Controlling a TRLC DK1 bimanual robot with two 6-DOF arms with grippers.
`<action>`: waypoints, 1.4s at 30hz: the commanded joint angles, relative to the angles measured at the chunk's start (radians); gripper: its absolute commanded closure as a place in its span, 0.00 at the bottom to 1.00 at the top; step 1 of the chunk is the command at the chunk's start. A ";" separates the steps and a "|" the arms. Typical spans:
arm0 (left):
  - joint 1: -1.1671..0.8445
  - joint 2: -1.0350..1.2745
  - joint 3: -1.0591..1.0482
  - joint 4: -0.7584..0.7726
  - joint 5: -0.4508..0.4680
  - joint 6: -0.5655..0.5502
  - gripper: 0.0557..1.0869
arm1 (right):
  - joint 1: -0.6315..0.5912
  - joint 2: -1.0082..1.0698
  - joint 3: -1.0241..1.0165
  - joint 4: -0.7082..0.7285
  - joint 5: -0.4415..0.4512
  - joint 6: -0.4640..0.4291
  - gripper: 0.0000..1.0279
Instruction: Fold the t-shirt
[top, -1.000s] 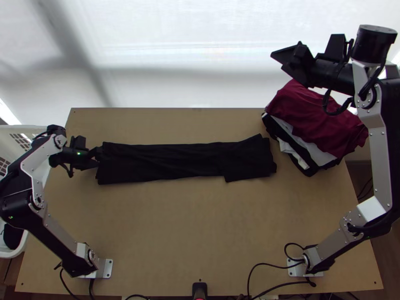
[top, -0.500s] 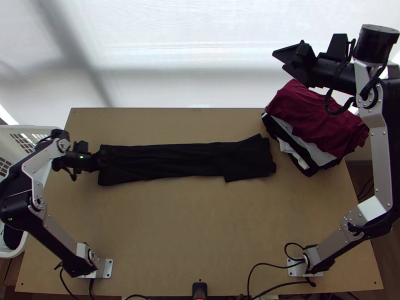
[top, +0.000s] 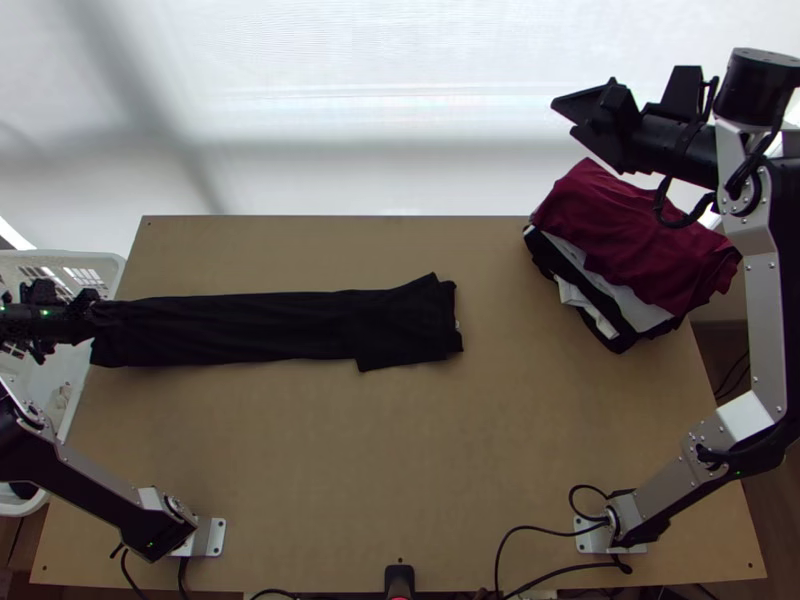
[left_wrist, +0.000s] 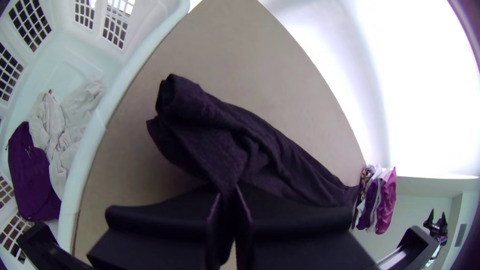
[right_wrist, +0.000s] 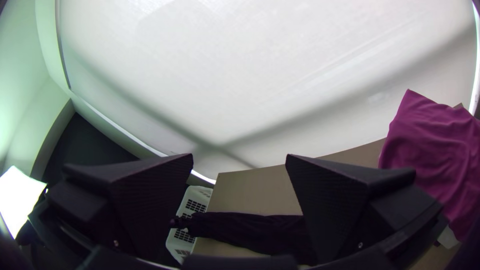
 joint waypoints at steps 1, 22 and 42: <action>-0.105 -0.117 0.034 -0.071 0.026 -0.034 0.96 | -0.009 -0.015 0.005 0.012 -0.009 0.013 0.15; -0.924 -0.085 0.258 0.034 0.005 -0.586 0.96 | -0.044 -0.050 -0.044 0.012 -0.009 0.013 0.15; -1.203 0.225 0.586 0.054 -0.004 -0.733 0.96 | -0.027 -0.057 -0.081 0.012 -0.009 0.022 0.15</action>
